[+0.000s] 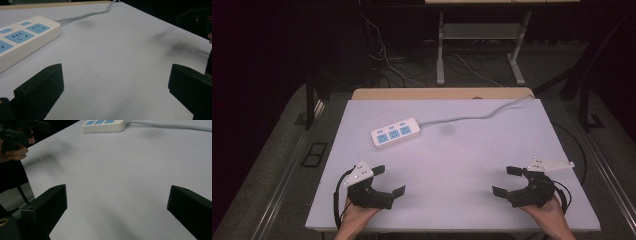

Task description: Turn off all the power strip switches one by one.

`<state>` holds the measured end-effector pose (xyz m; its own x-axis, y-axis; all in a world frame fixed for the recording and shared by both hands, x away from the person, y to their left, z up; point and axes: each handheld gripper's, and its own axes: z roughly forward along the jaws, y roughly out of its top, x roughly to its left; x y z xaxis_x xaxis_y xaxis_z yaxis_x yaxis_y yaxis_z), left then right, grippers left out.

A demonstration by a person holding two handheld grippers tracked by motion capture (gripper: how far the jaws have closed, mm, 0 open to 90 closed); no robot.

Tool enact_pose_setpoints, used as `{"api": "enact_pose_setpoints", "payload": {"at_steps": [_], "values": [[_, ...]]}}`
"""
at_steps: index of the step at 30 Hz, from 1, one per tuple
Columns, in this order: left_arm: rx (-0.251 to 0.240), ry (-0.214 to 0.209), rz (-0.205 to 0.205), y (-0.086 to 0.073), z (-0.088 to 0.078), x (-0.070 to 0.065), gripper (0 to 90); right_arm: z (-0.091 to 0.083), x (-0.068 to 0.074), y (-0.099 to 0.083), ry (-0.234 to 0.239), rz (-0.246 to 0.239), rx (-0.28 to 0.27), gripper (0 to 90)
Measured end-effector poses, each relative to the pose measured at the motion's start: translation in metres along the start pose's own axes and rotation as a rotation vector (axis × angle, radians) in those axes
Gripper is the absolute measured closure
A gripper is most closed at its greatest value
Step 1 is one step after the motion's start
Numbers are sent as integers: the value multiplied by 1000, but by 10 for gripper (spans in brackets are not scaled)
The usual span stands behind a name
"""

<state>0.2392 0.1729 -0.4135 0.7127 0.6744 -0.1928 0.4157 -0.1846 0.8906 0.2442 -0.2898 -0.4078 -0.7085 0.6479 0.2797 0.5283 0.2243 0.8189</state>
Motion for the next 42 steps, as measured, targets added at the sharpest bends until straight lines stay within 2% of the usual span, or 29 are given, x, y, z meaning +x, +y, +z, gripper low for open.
{"api": "enact_pose_setpoints", "payload": {"at_steps": [17, 24, 30, 34, 42], "values": [[7, -12, 5, 1, 0, -3, 0, 2, 1, 0, 7, -6, 19, 25], [10, -8, -17, 1, -1, 0, 0, 1, 0, -1, 5, -6, 21, 25], [14, -6, -20, 5, -3, 2, 0, 1, 0, -2, 7, -3, 26, 25], [20, -6, -37, 9, -4, 4, 0, 2, -1, -2, 7, -1, 31, 25], [45, -3, -30, 15, -5, 7, 0, 2, -1, -2, 7, -5, 36, 25]]}}
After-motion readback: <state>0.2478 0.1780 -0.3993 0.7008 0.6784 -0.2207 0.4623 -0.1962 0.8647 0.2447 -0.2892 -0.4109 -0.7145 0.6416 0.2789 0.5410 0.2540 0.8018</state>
